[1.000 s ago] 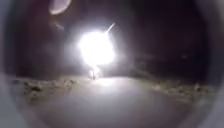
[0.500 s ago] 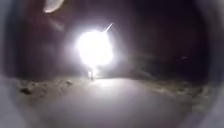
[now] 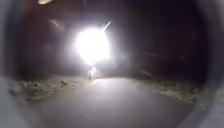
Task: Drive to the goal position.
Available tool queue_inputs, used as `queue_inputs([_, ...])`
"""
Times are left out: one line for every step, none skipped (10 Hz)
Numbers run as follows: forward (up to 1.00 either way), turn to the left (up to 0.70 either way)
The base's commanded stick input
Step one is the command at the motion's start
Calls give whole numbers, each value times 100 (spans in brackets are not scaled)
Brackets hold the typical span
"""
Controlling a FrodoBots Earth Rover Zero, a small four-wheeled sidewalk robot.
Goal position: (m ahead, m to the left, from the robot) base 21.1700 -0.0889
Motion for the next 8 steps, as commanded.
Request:
queue_inputs([100,0])
queue_inputs([100,0])
queue_inputs([100,0])
queue_inputs([100,0])
queue_inputs([100,0])
queue_inputs([100,0])
queue_inputs([100,1])
queue_inputs([100,1])
